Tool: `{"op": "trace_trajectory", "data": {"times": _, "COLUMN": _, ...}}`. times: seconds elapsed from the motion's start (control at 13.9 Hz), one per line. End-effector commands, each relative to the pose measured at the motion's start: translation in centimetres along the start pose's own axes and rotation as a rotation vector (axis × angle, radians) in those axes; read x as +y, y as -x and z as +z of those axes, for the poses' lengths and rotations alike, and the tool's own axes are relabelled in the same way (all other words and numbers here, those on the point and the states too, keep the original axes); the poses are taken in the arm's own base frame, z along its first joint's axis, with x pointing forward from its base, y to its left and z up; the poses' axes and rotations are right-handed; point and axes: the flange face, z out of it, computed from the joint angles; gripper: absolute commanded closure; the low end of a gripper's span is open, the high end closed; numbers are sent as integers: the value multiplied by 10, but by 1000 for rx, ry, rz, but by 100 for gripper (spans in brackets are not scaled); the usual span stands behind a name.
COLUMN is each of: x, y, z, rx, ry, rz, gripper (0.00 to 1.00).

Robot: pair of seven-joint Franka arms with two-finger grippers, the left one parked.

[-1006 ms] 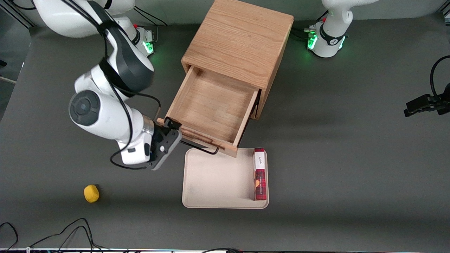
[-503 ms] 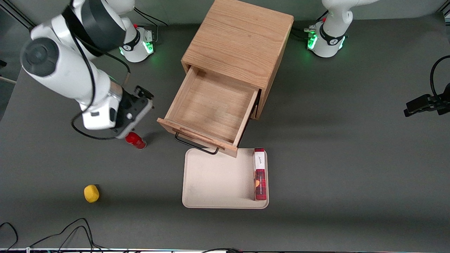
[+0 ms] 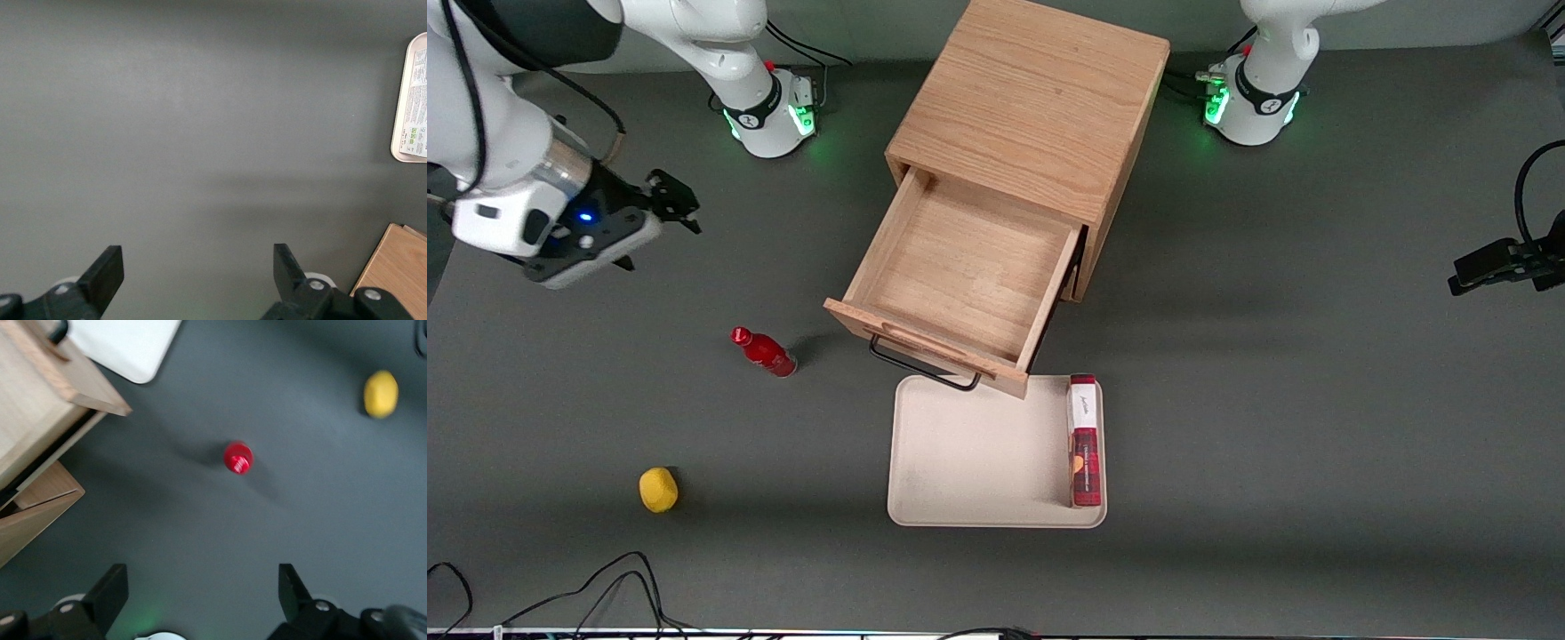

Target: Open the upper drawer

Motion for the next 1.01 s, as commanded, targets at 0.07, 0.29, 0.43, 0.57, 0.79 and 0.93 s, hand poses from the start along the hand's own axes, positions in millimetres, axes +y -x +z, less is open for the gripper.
{"op": "trace_trajectory", "data": {"times": 0.07, "x": 14, "y": 31, "z": -10, "rx": 9, "ry": -14, "rz": 252, "gripper": 0}}
{"op": "trace_trajectory", "data": {"times": 0.29, "x": 50, "y": 45, "z": -23, "rx": -5, "ry": -37, "rz": 372, "gripper": 0}}
{"op": "trace_trajectory", "data": {"times": 0.43, "x": 59, "y": 35, "z": -21, "rx": -1, "ry": -56, "rz": 376, "gripper": 0}}
{"op": "trace_trajectory", "data": {"times": 0.57, "x": 66, "y": 23, "z": -16, "rx": 25, "ry": -97, "rz": 383, "gripper": 0}}
{"op": "trace_trajectory", "data": {"times": 0.79, "x": 68, "y": 13, "z": -6, "rx": 39, "ry": -102, "rz": 372, "gripper": 0}}
{"op": "trace_trajectory", "data": {"times": 0.93, "x": 72, "y": 13, "z": -4, "rx": 37, "ry": -108, "rz": 373, "gripper": 0}}
